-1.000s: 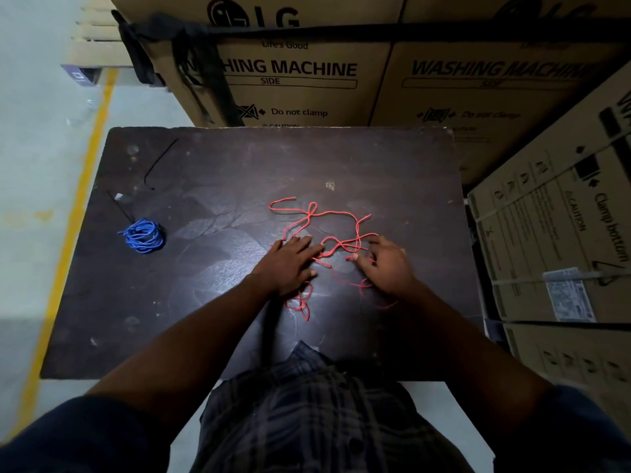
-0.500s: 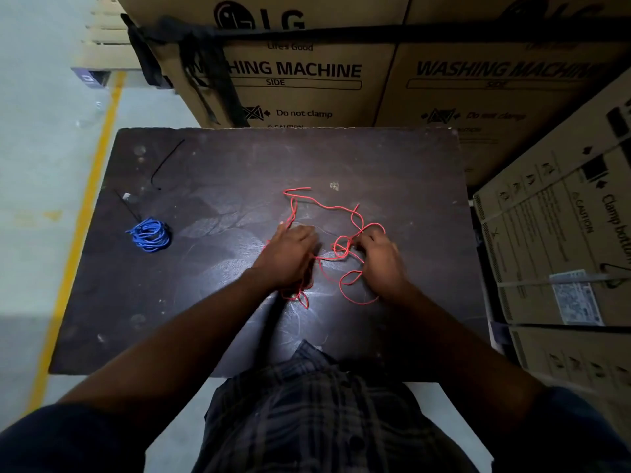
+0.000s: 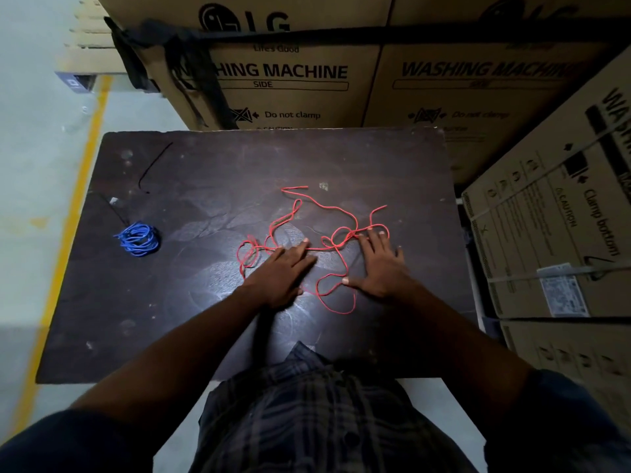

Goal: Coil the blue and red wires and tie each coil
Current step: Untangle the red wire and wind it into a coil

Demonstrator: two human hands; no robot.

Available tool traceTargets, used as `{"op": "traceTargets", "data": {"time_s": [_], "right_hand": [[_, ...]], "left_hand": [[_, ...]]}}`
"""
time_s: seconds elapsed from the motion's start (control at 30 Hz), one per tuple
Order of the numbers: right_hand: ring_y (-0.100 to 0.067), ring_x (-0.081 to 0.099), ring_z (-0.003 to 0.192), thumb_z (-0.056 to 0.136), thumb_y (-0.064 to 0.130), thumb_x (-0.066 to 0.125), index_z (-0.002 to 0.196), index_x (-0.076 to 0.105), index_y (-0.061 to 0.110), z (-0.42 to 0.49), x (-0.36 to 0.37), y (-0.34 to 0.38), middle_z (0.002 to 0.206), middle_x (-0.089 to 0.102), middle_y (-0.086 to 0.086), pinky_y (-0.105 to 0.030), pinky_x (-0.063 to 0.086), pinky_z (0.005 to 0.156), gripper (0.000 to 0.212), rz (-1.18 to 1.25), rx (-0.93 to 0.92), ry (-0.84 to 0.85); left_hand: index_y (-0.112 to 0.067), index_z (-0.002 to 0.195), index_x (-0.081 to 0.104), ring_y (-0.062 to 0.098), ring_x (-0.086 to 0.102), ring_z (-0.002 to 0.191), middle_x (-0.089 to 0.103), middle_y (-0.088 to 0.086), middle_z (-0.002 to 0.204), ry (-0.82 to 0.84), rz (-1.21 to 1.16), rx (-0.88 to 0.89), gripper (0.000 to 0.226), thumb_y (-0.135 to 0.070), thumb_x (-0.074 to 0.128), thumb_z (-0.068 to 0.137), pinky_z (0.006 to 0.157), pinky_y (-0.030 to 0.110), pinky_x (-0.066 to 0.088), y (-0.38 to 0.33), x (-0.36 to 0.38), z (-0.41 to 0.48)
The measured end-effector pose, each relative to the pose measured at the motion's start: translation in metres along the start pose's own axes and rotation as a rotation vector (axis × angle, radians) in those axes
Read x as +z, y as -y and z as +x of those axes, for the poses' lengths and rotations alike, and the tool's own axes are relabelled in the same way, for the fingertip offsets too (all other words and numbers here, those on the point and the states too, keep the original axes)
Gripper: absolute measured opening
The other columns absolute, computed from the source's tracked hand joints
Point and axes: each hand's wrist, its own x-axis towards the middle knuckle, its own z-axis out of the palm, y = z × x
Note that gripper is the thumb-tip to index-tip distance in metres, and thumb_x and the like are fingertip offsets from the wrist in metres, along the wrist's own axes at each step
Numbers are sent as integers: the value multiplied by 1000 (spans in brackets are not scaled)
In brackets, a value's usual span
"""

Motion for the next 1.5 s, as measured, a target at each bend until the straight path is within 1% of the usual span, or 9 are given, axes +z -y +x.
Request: {"op": "traceTargets", "data": {"time_s": [0.27,0.43,0.57,0.7,0.8,1.0,1.17,1.33,1.5], "right_hand": [[-28,-1,149,72,83,42,153,6,24,-7,1,-12,162,-3,-7,-63,13,111,107,-59,51,-34],[-27,38,132,80,47,55,133,45,21,-3,-9,19,140,42,-9,-57,21,110,60,-118,-10,-214],[-25,47,122,79,29,60,124,54,21,1,-10,31,130,50,-5,-48,29,104,46,-72,-132,-237],[-26,50,118,78,31,57,125,51,23,2,-5,25,132,49,-5,-43,37,96,49,-17,-115,-174],[-23,48,121,78,34,54,124,50,23,-1,-2,17,132,49,-1,-42,36,96,48,-7,-76,-170],[-25,53,103,82,41,52,109,56,25,-5,3,0,108,55,-4,-41,37,88,31,-29,-8,-228],[-29,57,96,82,29,55,90,60,23,-6,2,4,93,61,-6,-41,33,85,11,-41,-92,-213],[-29,62,75,82,29,52,80,51,25,-11,-5,8,70,64,-1,-37,36,84,5,201,-100,-246],[-26,61,73,82,30,58,77,57,21,-11,-9,6,68,62,3,-36,41,77,11,257,-175,-308]], "left_hand": [[-19,150,32,30,24,147,21,14,160,-3,-29,-137,82,-65,21,84,119,49,10,47,0,-21],[-19,124,57,25,39,138,45,10,145,-136,-120,-28,55,-50,29,88,111,55,23,21,-21,-3],[-20,132,53,24,38,139,44,8,149,-198,-162,86,43,-37,42,94,114,50,24,-27,-17,16],[-20,146,36,26,25,146,29,8,158,-43,-73,49,58,-47,44,95,116,48,21,-38,2,22],[-21,146,38,25,21,147,28,7,159,9,-73,11,59,-47,41,93,116,51,21,-21,10,11],[-15,123,61,33,41,137,46,17,146,-95,-180,-28,55,-49,37,87,112,46,33,18,7,-12],[-18,99,70,32,48,129,53,21,137,-97,-268,-126,47,-49,38,87,106,38,38,23,1,-3],[-11,85,70,31,52,124,53,20,136,-132,-332,-221,37,-40,47,92,104,38,40,23,1,2],[-17,76,59,29,59,89,64,6,89,-272,-380,-336,36,-43,41,93,75,35,45,16,-5,6]]}}
